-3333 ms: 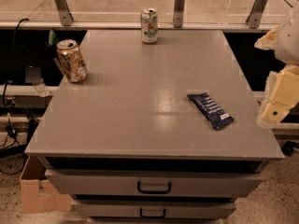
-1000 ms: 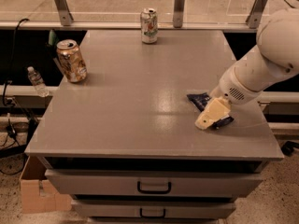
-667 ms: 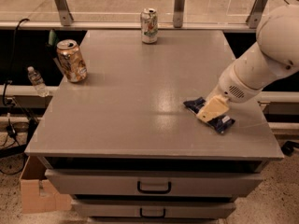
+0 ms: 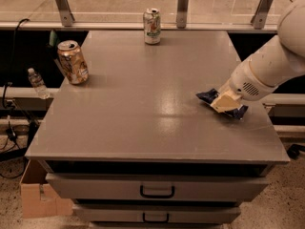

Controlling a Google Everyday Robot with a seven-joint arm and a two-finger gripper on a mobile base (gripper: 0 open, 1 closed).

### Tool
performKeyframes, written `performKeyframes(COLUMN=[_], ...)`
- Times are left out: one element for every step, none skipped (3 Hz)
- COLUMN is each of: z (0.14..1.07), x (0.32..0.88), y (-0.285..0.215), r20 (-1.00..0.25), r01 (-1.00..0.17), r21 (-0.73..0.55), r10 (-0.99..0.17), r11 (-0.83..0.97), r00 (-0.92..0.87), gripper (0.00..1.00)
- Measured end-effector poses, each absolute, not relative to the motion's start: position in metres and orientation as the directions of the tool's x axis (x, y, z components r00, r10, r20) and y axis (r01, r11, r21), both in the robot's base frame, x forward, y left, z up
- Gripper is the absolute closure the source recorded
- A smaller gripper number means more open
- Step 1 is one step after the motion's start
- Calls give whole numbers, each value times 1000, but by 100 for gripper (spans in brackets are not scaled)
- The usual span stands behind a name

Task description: Move rxbar blueberry near 7up can

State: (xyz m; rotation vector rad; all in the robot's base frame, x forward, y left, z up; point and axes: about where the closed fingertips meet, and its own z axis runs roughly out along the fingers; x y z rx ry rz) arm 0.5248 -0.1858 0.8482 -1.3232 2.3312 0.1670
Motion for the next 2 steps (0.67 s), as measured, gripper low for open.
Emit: performKeyframes(z=[885, 935], x=[519, 513], y=[-196, -206], r20=[-500, -569], r01=[-838, -832], r21=[-131, -164], r10=[-765, -740], r11=[530, 530], r00=[-406, -359], gripper=[100, 100])
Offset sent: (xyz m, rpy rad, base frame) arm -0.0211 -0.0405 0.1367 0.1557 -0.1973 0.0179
